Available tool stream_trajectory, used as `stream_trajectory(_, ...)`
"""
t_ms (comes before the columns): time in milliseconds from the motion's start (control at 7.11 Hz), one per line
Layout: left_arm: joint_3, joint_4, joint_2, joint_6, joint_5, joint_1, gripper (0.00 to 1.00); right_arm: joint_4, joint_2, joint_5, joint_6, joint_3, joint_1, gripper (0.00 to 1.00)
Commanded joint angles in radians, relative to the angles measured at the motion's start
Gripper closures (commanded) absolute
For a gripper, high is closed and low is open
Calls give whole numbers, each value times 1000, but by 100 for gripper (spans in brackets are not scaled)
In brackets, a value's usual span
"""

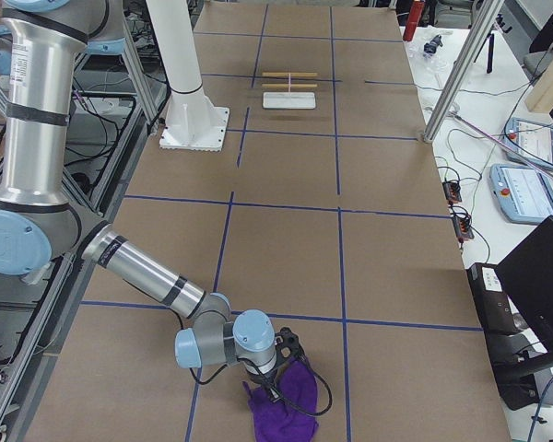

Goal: Hang towel on rack

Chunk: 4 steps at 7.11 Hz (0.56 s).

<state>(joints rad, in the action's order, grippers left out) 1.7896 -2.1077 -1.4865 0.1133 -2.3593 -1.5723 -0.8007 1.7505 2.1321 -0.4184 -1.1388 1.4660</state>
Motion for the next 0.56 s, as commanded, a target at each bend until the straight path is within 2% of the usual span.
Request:
stream_trajectory(0, -1, 0, -1, 0, 0, 0, 0, 3, 24, -12, -46, 5, -4, 43)
stream_trajectory(281, -1, 0, -6, 0, 0, 0, 0, 5, 43, -35, -75, 5, -4, 56)
stream_trajectory(422, -1, 0, -6, 0, 0, 0, 0, 5, 41, -35, -79, 4, -4, 83)
